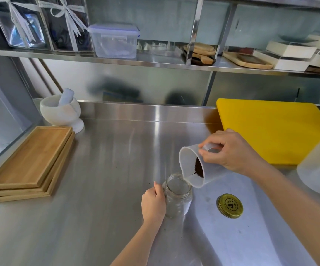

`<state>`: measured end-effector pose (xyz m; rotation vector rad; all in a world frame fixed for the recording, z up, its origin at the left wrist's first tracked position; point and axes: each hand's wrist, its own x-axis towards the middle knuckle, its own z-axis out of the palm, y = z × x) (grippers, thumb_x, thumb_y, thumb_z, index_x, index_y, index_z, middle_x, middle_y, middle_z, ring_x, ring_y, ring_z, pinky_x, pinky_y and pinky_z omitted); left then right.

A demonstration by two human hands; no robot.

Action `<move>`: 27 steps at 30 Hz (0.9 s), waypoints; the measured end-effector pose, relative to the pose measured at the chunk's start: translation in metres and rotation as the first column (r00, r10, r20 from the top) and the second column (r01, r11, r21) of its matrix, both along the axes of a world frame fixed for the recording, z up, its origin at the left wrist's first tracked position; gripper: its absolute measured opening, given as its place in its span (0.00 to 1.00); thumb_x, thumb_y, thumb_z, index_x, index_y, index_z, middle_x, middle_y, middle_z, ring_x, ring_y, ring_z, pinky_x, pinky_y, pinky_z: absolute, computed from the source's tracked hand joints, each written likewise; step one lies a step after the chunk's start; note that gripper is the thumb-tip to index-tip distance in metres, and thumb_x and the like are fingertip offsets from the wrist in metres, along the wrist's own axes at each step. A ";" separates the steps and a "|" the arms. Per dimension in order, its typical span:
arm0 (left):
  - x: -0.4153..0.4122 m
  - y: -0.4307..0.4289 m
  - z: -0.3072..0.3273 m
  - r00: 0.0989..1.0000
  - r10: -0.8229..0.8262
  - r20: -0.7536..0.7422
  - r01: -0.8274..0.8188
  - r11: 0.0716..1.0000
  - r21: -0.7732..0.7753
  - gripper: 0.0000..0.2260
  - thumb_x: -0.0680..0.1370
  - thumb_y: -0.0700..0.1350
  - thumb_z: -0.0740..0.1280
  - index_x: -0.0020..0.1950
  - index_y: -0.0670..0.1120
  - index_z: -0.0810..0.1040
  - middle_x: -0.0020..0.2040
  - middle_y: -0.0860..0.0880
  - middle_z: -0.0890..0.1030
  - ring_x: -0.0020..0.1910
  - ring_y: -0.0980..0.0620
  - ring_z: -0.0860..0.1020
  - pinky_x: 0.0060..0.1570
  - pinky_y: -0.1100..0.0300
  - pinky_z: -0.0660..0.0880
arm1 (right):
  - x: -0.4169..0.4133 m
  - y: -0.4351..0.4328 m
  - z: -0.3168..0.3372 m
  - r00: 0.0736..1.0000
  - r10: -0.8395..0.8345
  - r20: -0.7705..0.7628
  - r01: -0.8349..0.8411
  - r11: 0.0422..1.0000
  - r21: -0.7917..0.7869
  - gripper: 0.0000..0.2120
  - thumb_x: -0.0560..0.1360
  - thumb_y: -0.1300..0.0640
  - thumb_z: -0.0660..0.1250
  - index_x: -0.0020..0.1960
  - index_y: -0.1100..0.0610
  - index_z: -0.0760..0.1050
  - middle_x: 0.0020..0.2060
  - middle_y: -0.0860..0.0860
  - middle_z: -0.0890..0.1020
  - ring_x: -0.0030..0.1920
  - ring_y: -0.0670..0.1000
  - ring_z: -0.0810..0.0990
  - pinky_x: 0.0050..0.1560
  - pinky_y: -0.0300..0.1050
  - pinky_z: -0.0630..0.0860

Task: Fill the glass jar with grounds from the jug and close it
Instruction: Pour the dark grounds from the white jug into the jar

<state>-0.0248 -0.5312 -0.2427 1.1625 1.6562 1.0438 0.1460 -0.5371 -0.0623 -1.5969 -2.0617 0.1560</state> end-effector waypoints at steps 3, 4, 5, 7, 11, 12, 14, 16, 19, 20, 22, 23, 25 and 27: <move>0.000 0.000 0.000 1.000 0.001 -0.007 -0.001 1.000 -0.001 0.25 0.79 0.49 0.54 0.22 0.50 0.51 0.20 0.53 0.59 0.23 0.51 0.58 0.27 0.54 0.56 | -0.005 -0.001 0.000 0.999 0.030 0.040 -0.031 0.999 0.014 0.08 0.68 0.50 0.69 0.41 0.55 0.79 0.35 0.44 0.76 0.38 0.48 0.70 0.41 0.31 0.62; 0.000 -0.001 0.000 1.000 0.001 -0.011 -0.001 1.000 -0.001 0.25 0.79 0.48 0.54 0.22 0.50 0.52 0.20 0.53 0.59 0.23 0.51 0.58 0.27 0.54 0.56 | -0.006 -0.001 0.000 0.998 0.041 0.051 -0.042 0.999 0.019 0.08 0.68 0.51 0.69 0.41 0.56 0.79 0.36 0.45 0.76 0.38 0.47 0.70 0.41 0.28 0.60; 0.000 -0.001 0.000 1.000 0.000 -0.017 0.000 1.000 -0.002 0.25 0.79 0.48 0.53 0.22 0.49 0.52 0.20 0.52 0.59 0.24 0.50 0.59 0.27 0.54 0.56 | -0.007 -0.001 0.001 0.997 0.049 0.062 -0.050 0.999 0.021 0.09 0.69 0.51 0.69 0.42 0.56 0.79 0.37 0.46 0.77 0.38 0.46 0.71 0.41 0.27 0.59; 0.000 0.000 0.000 1.000 0.002 -0.025 -0.002 1.000 -0.005 0.24 0.79 0.49 0.53 0.23 0.48 0.52 0.20 0.52 0.59 0.24 0.50 0.59 0.27 0.55 0.56 | -0.009 -0.001 0.001 0.995 0.061 0.080 -0.063 0.998 0.025 0.08 0.69 0.52 0.70 0.42 0.57 0.79 0.37 0.47 0.78 0.38 0.46 0.70 0.42 0.28 0.60; 0.001 0.000 0.000 1.000 0.006 -0.022 -0.006 1.000 -0.007 0.24 0.79 0.48 0.54 0.23 0.48 0.51 0.20 0.52 0.59 0.24 0.50 0.58 0.27 0.54 0.55 | -0.011 0.000 0.001 0.990 0.082 0.113 -0.085 0.996 0.016 0.08 0.68 0.51 0.70 0.42 0.55 0.79 0.38 0.46 0.77 0.38 0.46 0.69 0.40 0.35 0.62; 0.001 0.000 0.000 1.000 0.005 -0.022 -0.005 1.000 -0.004 0.25 0.79 0.48 0.54 0.23 0.48 0.51 0.20 0.52 0.58 0.23 0.50 0.58 0.27 0.54 0.55 | -0.012 0.001 0.001 0.987 0.094 0.129 -0.096 0.995 0.013 0.08 0.68 0.51 0.70 0.42 0.55 0.80 0.38 0.46 0.78 0.37 0.47 0.69 0.40 0.35 0.62; 0.001 0.000 -0.001 1.000 0.004 -0.021 -0.004 1.000 -0.001 0.25 0.79 0.48 0.54 0.22 0.49 0.51 0.19 0.54 0.57 0.23 0.50 0.57 0.26 0.55 0.55 | -0.013 0.002 0.000 0.983 0.109 0.151 -0.112 0.994 0.015 0.08 0.68 0.51 0.70 0.42 0.56 0.80 0.39 0.48 0.79 0.37 0.48 0.69 0.40 0.35 0.62; 0.001 -0.001 0.000 1.000 0.006 -0.020 -0.006 1.000 -0.004 0.26 0.79 0.48 0.54 0.22 0.50 0.50 0.17 0.53 0.56 0.22 0.51 0.57 0.26 0.55 0.54 | -0.015 0.003 0.000 0.983 0.112 0.147 -0.116 0.993 0.017 0.08 0.68 0.52 0.71 0.42 0.56 0.80 0.39 0.47 0.79 0.37 0.47 0.70 0.41 0.35 0.62; 0.001 -0.001 0.000 1.000 0.006 -0.027 -0.006 1.000 -0.007 0.26 0.79 0.48 0.54 0.22 0.50 0.50 0.17 0.53 0.57 0.22 0.52 0.57 0.26 0.56 0.55 | -0.017 0.003 0.000 0.976 0.133 0.171 -0.137 0.990 0.018 0.08 0.68 0.52 0.71 0.41 0.58 0.80 0.37 0.48 0.79 0.36 0.44 0.69 0.41 0.31 0.59; 0.001 -0.001 0.001 1.000 0.004 -0.030 -0.004 1.000 -0.005 0.25 0.79 0.48 0.53 0.22 0.49 0.50 0.18 0.54 0.57 0.22 0.52 0.57 0.26 0.56 0.55 | -0.018 0.003 0.000 0.972 0.142 0.187 -0.148 0.989 0.017 0.08 0.68 0.53 0.71 0.40 0.58 0.80 0.37 0.49 0.79 0.36 0.44 0.69 0.41 0.31 0.58; 0.001 -0.002 0.001 0.999 0.003 -0.034 -0.003 1.000 -0.001 0.25 0.79 0.48 0.53 0.23 0.48 0.50 0.20 0.53 0.57 0.22 0.52 0.57 0.26 0.56 0.54 | -0.019 0.004 -0.001 0.964 0.157 0.214 -0.165 0.986 0.019 0.08 0.68 0.53 0.72 0.39 0.59 0.80 0.36 0.51 0.80 0.35 0.45 0.69 0.41 0.32 0.59; 0.001 -0.002 0.001 0.999 0.004 -0.035 -0.004 1.000 0.001 0.25 0.79 0.48 0.53 0.23 0.48 0.51 0.20 0.53 0.57 0.22 0.51 0.56 0.26 0.56 0.54 | -0.020 0.005 -0.001 0.964 0.158 0.216 -0.166 0.986 0.020 0.08 0.68 0.54 0.72 0.39 0.59 0.80 0.36 0.51 0.80 0.34 0.44 0.68 0.41 0.33 0.59; 0.001 -0.002 0.001 0.999 0.002 -0.037 -0.002 1.000 0.005 0.25 0.79 0.48 0.53 0.23 0.48 0.51 0.20 0.52 0.57 0.22 0.51 0.57 0.26 0.55 0.54 | -0.020 0.006 -0.001 0.966 0.154 0.206 -0.161 0.987 0.018 0.08 0.69 0.54 0.71 0.39 0.59 0.80 0.35 0.50 0.80 0.35 0.43 0.68 0.40 0.33 0.59; 0.001 -0.002 0.001 0.999 -0.001 -0.039 0.001 1.000 0.006 0.24 0.79 0.48 0.53 0.23 0.47 0.51 0.20 0.52 0.58 0.23 0.51 0.57 0.26 0.55 0.55 | -0.020 0.006 -0.002 0.969 0.150 0.194 -0.157 0.987 0.019 0.08 0.69 0.53 0.71 0.40 0.58 0.80 0.35 0.48 0.79 0.36 0.43 0.69 0.41 0.33 0.59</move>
